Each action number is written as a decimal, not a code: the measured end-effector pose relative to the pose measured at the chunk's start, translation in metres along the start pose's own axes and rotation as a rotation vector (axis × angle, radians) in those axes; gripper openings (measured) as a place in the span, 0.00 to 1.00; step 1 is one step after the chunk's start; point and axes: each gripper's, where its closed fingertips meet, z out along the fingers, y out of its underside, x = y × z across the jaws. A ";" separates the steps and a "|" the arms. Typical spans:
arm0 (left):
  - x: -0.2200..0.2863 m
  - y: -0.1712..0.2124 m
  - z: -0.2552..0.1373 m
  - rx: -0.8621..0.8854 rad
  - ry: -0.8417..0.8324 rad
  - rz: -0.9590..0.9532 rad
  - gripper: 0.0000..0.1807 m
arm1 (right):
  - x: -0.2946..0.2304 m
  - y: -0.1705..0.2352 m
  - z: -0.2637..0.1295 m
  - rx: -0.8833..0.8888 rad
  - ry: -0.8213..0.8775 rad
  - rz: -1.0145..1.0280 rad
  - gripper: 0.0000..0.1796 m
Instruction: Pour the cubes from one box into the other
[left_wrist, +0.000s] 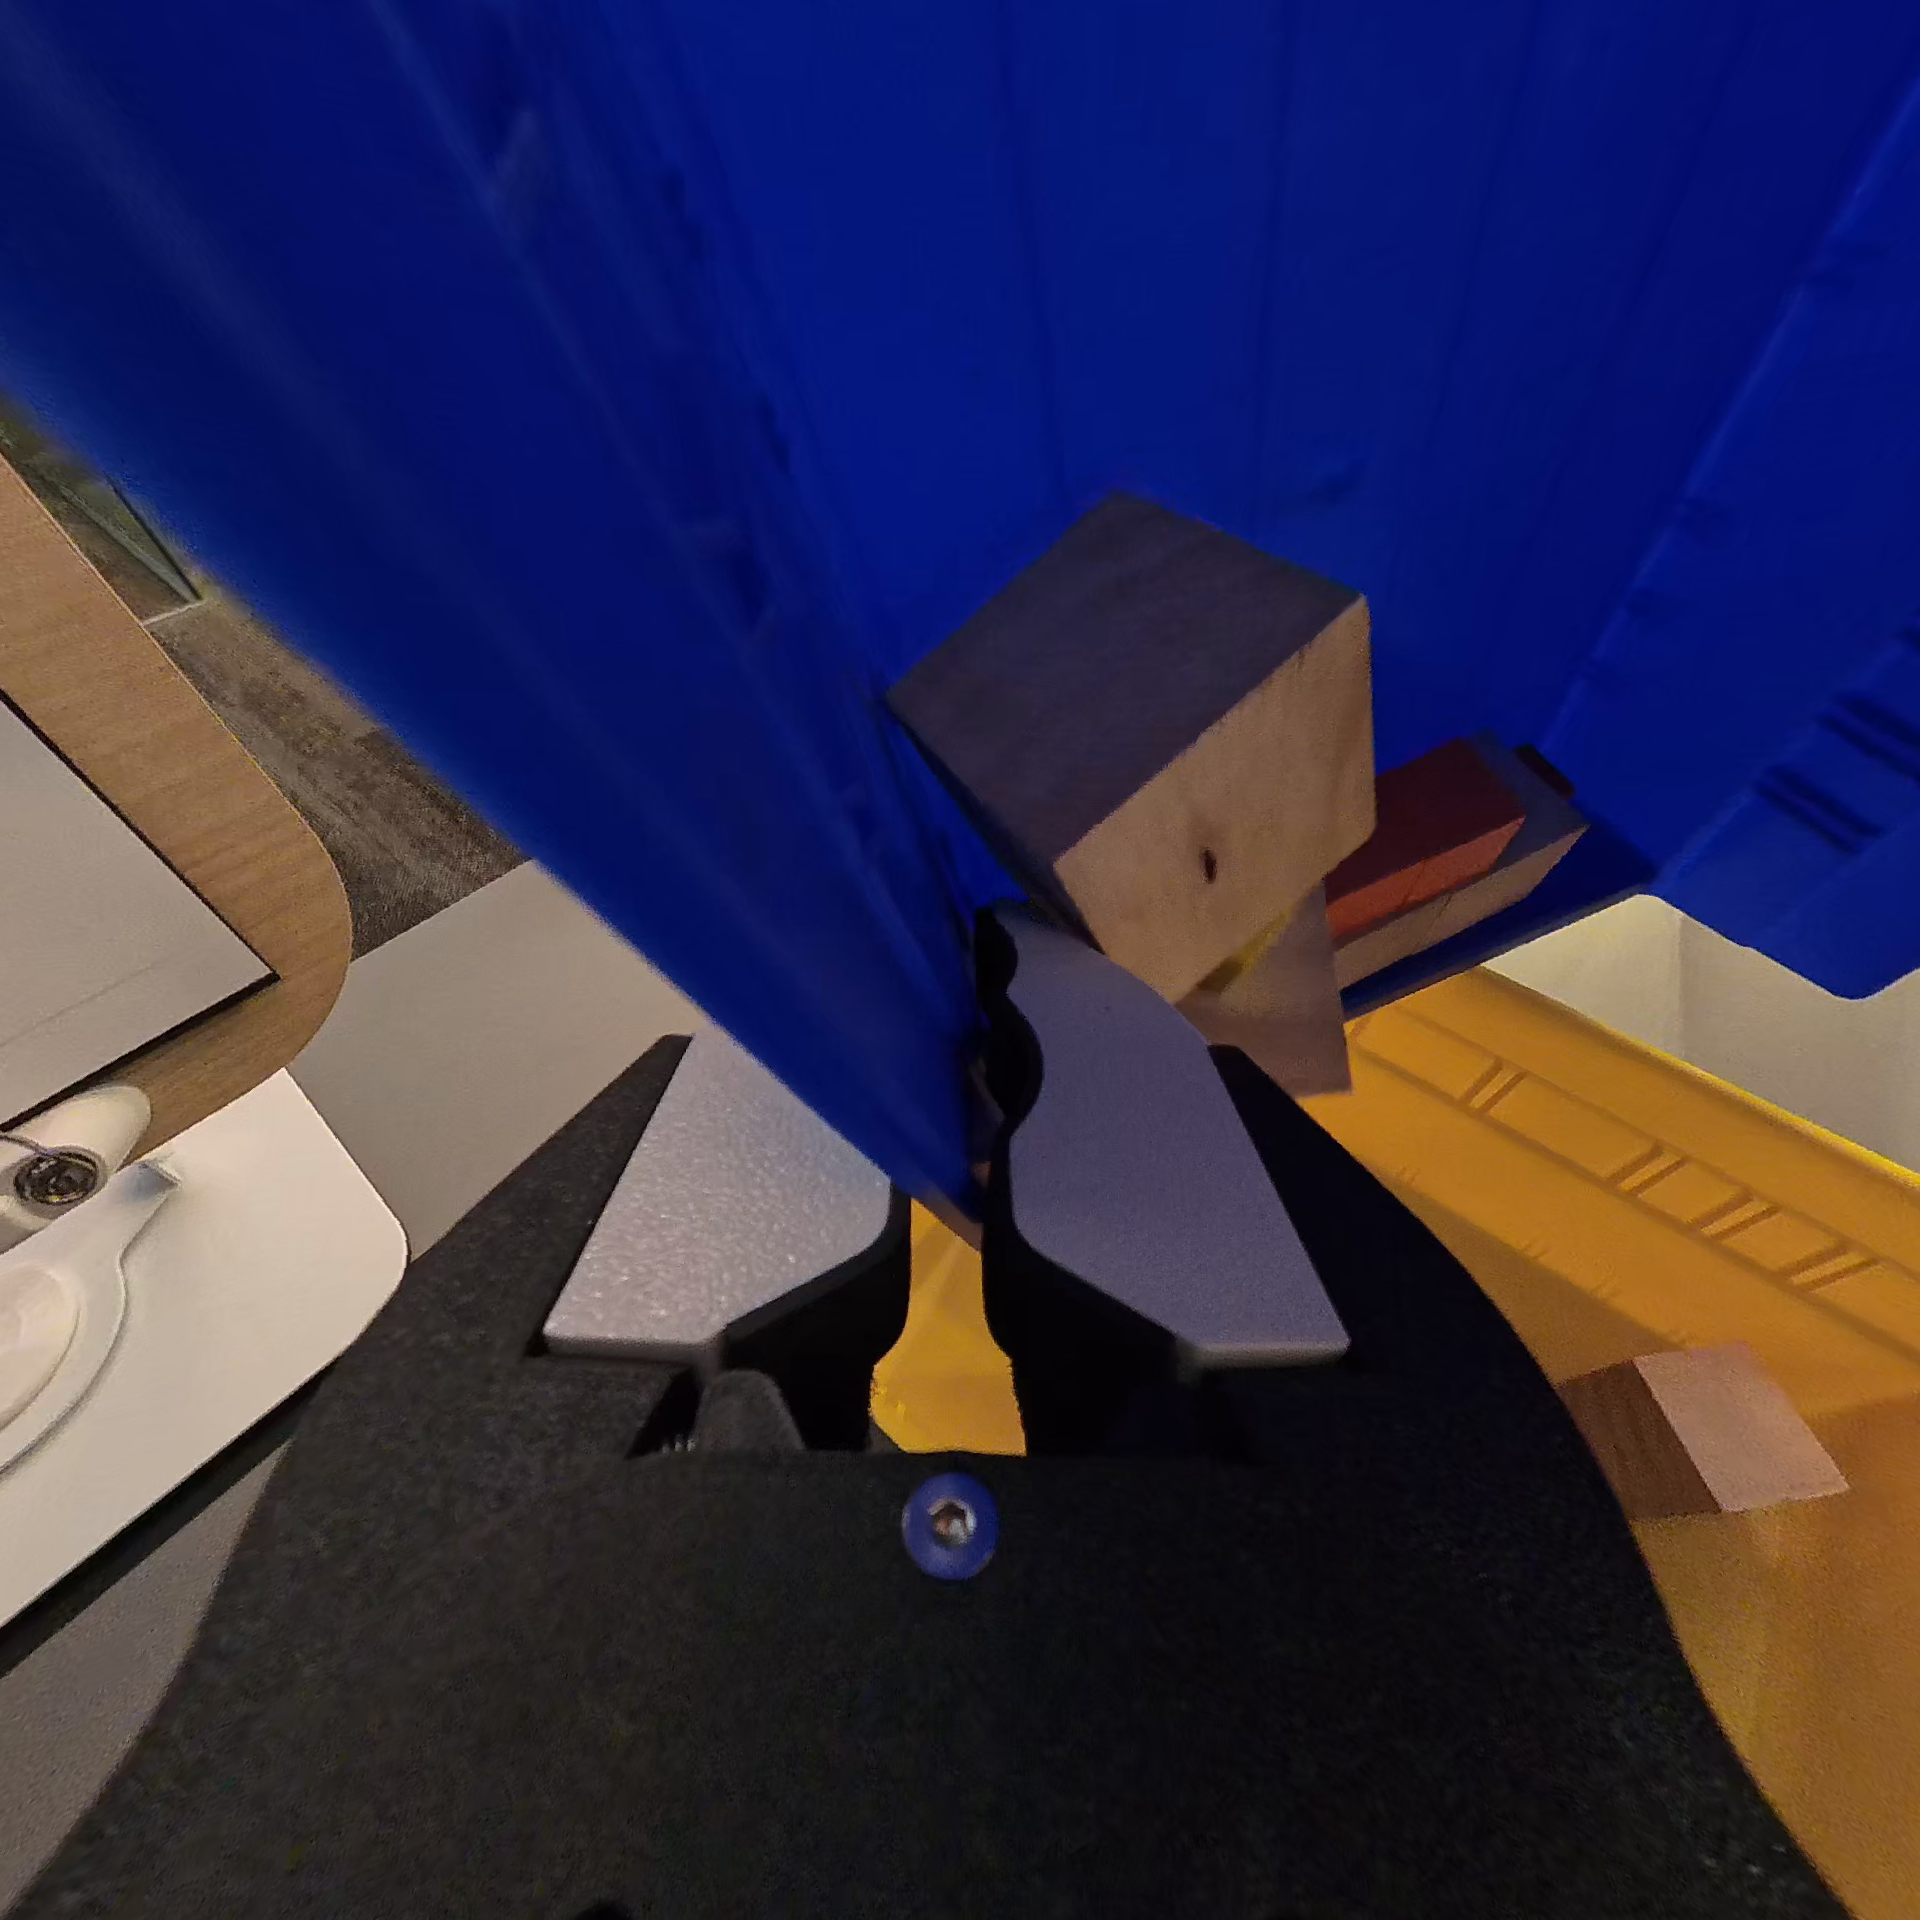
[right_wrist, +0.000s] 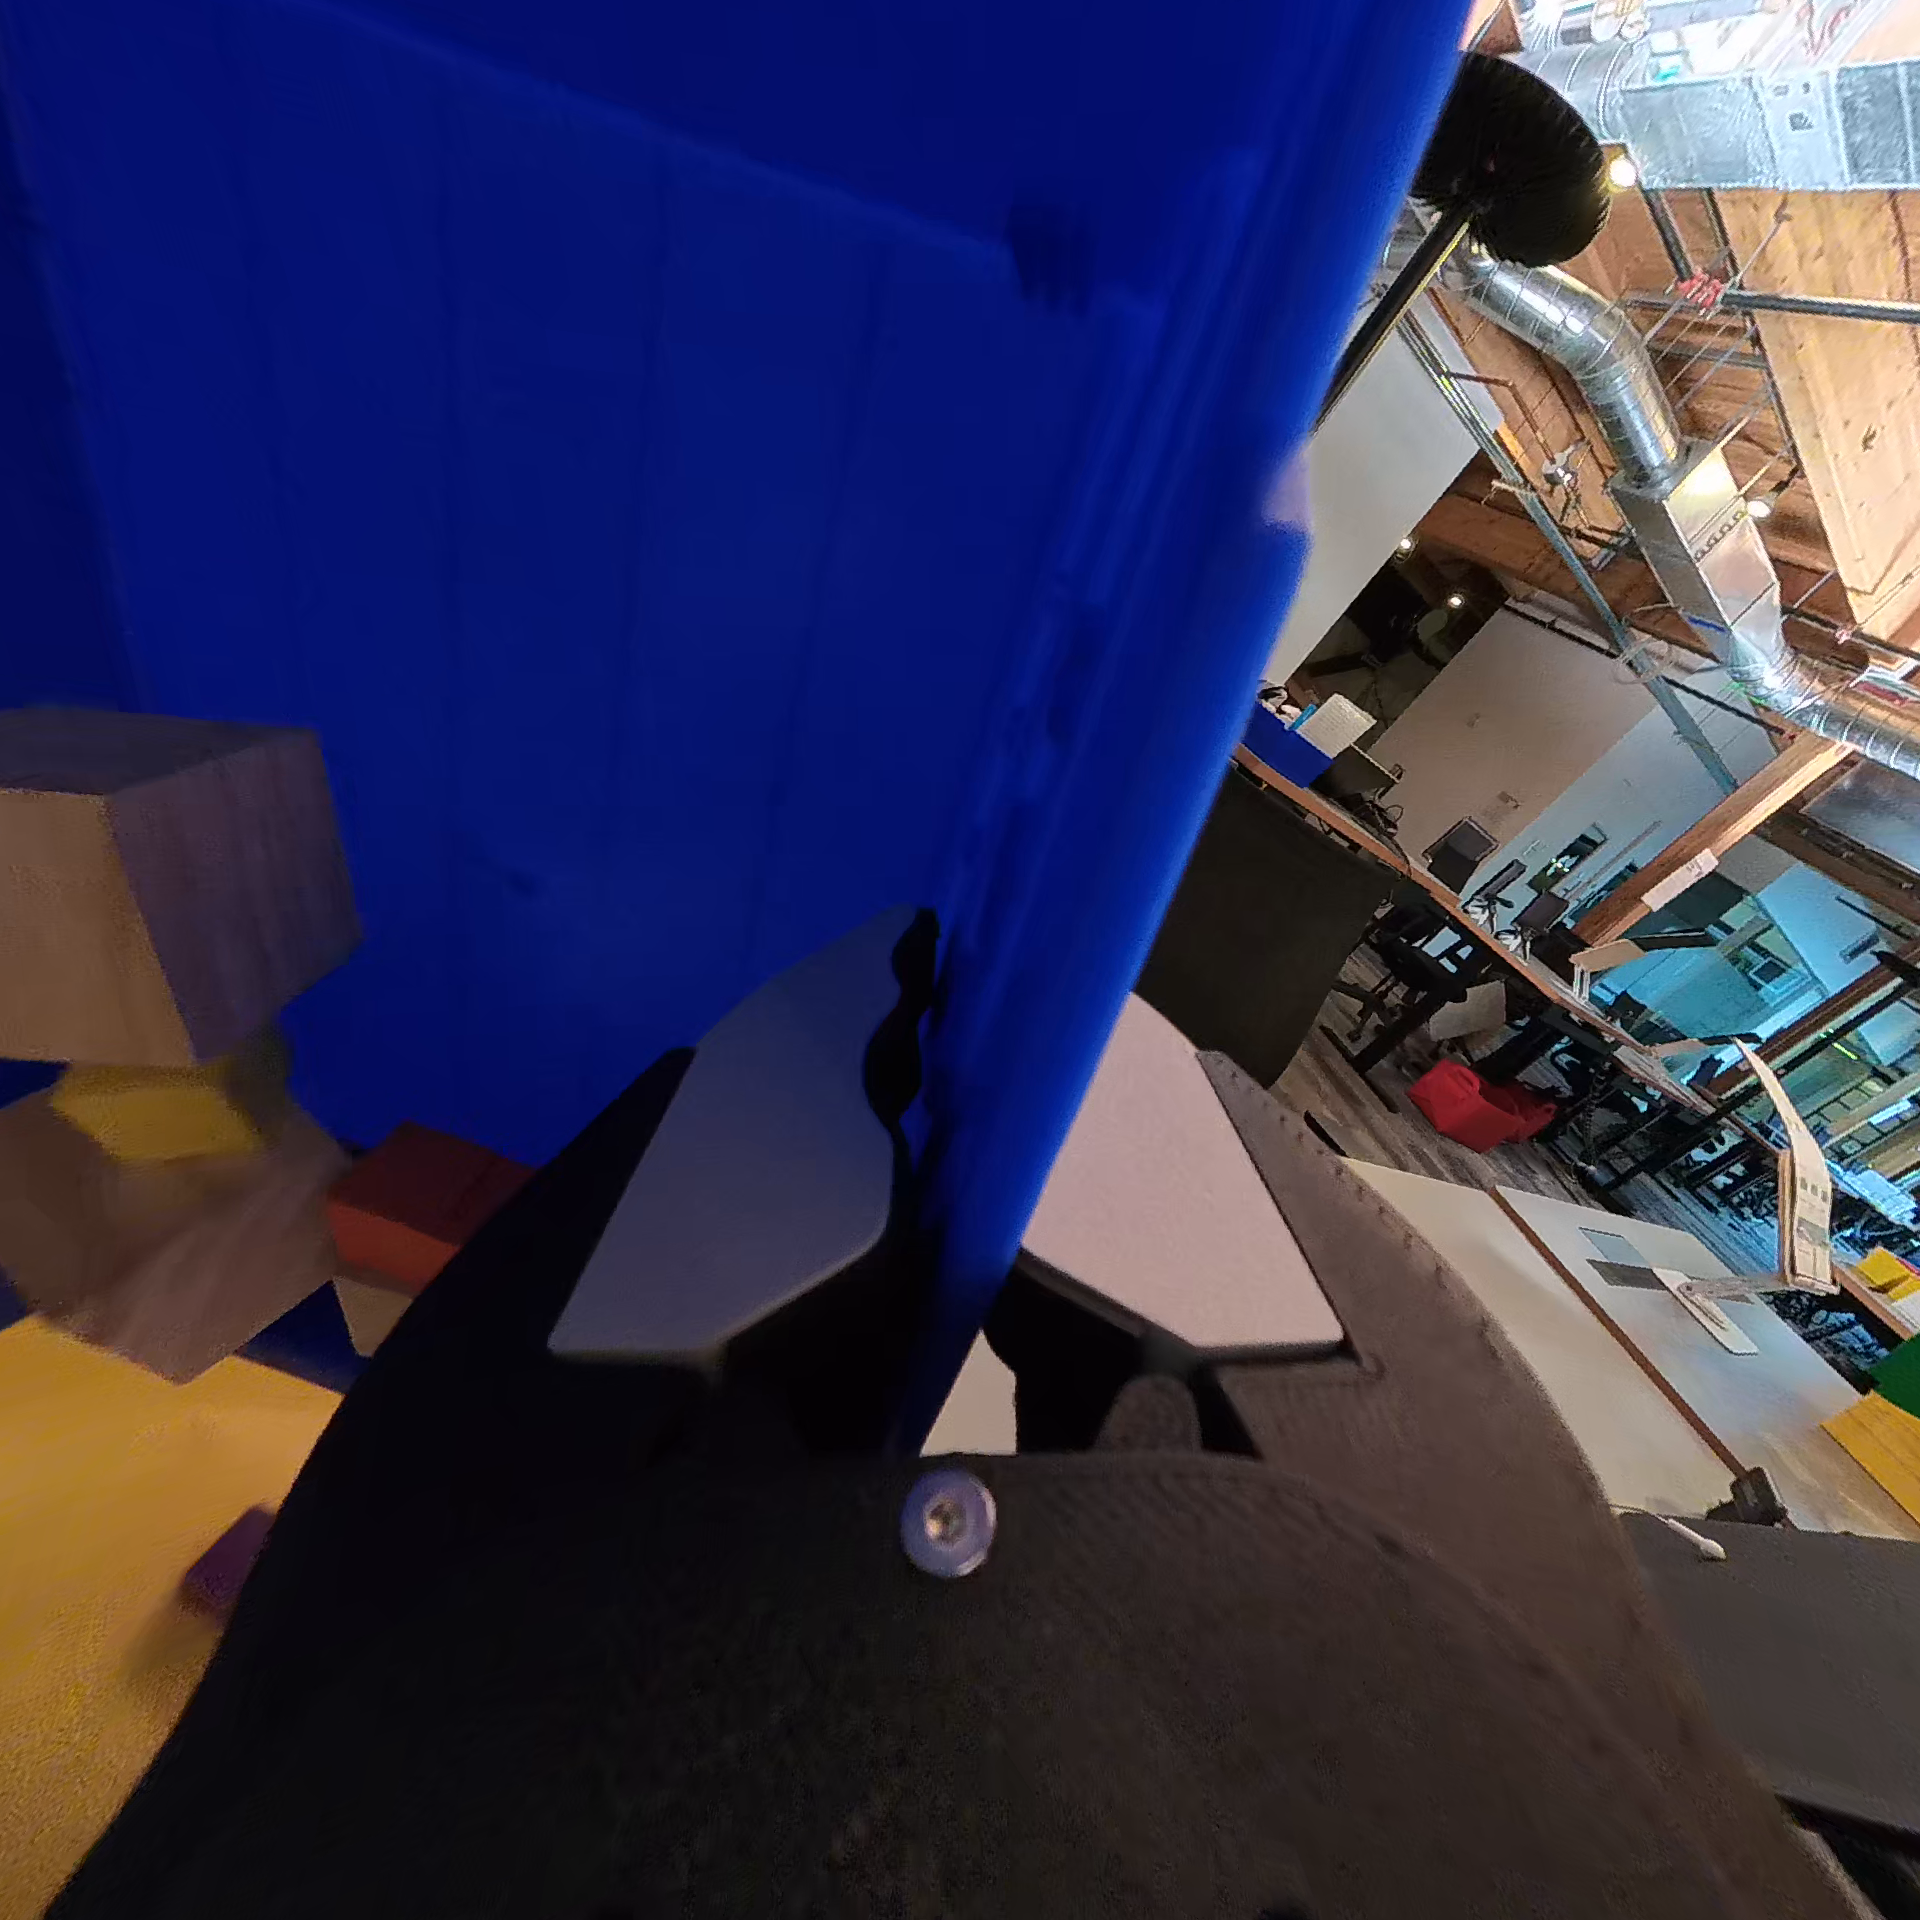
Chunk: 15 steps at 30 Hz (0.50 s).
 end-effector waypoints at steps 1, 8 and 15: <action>0.000 0.000 0.000 0.006 0.002 0.002 0.05 | 0.000 0.000 -0.001 0.003 0.001 -0.001 0.06; 0.000 0.000 -0.001 0.028 0.007 0.019 0.05 | -0.001 -0.001 -0.004 0.029 0.012 -0.007 0.06; 0.000 -0.012 -0.006 0.099 0.002 0.016 0.05 | 0.004 -0.020 -0.011 0.082 0.038 -0.047 0.07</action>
